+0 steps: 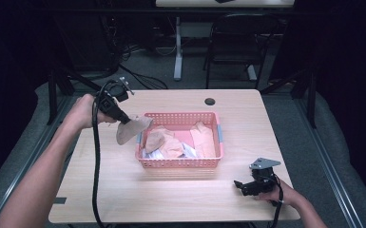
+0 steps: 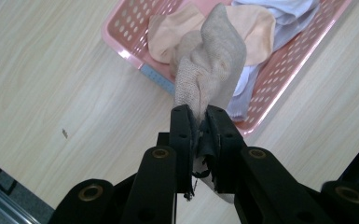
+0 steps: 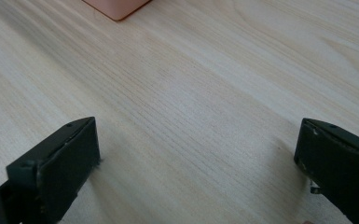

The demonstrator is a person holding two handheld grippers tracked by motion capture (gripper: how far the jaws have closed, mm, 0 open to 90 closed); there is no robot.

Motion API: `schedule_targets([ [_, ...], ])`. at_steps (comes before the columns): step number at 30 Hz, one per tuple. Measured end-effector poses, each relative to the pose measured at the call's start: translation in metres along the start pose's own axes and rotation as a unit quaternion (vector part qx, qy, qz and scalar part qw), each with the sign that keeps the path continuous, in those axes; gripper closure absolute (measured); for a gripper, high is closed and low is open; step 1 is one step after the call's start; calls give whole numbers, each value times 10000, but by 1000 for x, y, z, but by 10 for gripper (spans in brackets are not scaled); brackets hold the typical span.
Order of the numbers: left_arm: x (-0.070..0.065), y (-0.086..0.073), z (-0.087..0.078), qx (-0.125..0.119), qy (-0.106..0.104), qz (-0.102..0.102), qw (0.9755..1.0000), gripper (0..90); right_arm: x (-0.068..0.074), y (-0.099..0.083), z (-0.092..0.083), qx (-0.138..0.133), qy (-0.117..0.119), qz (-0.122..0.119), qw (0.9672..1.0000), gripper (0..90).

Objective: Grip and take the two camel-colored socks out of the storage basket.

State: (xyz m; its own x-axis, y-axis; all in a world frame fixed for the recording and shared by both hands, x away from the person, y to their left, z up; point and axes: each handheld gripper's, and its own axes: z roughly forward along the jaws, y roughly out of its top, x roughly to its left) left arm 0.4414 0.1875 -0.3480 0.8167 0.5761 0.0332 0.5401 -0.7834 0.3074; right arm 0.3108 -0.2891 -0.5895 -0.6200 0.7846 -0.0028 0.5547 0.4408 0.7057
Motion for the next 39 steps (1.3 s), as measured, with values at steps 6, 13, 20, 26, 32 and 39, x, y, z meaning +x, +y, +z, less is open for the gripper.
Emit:
schedule_targets([
  [6, 7, -13, -6, 58, 39, -129, 9999, 813, 0, 0, 0, -1, -2, 2, 10000, 0],
  [13, 14, -31, -8, 86, 137, -322, 9994, 814, 0, 0, 0, 7, 2, 1, 10000, 0],
  [20, 24, -49, -9, 118, 183, -505, 9985, 813, 0, 0, 0, 26, -11, -10, 10000, 0],
  [26, 31, -62, -5, 220, 177, -623, 9977, 814, 0, 0, 0, 24, -12, -12, 10000, 0],
  [32, 39, -75, 4, 319, 116, -791, 9963, 813, 0, 0, 0, 27, -17, -15, 10000, 0],
  [39, 45, -85, 17, 439, 157, -963, 9943, 813, 0, 0, 0, 15, -3, 3, 10000, 0],
])
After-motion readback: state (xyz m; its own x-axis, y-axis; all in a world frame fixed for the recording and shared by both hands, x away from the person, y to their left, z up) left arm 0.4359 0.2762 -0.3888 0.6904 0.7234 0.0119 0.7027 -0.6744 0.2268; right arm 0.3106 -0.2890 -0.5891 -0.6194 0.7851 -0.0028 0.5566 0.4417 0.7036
